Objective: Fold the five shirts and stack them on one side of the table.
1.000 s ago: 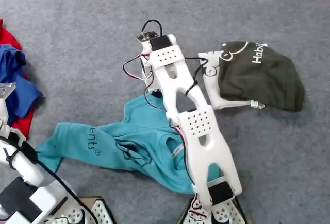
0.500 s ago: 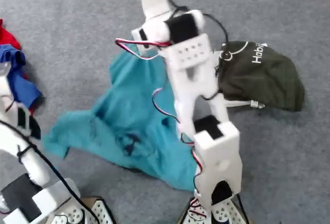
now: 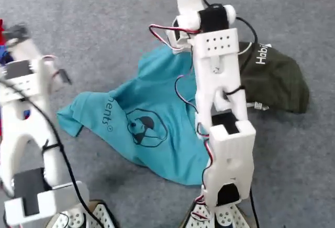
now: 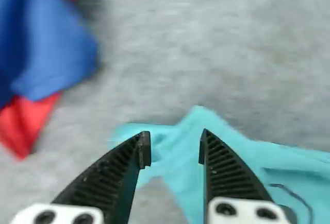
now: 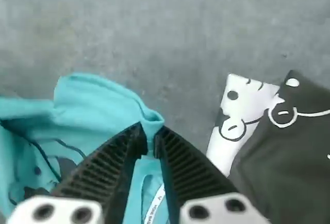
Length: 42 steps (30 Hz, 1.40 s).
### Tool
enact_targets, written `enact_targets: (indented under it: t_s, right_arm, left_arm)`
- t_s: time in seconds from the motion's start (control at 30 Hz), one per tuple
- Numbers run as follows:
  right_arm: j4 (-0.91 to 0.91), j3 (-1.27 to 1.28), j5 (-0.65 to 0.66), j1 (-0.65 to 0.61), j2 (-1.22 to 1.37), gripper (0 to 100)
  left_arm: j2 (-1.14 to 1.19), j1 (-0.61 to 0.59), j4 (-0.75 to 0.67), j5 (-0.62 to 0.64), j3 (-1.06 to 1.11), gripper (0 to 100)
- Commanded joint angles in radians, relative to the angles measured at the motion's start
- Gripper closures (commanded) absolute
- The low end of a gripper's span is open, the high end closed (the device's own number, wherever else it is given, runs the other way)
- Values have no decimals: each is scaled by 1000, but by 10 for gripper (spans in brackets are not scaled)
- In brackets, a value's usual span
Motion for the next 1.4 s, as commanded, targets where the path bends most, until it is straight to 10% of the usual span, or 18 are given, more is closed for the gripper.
enact_targets:
  t_s: [0.0, 0.13, 0.47, 0.77, 1.37]
  right_arm:
    - [3, -2, 26, 2, 10, 985]
    - [-28, -5, 46, -5, 28, 985]
    - [-163, -10, 77, 46, 133, 984]
    - [-212, -22, 69, 57, 174, 984]
    - [-212, -352, -207, 132, 143, 984]
  left_arm:
    - [78, 134, -25, 87, -48, 760]
    - [230, 236, 18, 201, -96, 660]
    - [408, 337, 106, 95, -191, 979]
    - [281, 329, 341, -63, -120, 970]
    - [-387, -53, 535, -509, 248, 968]
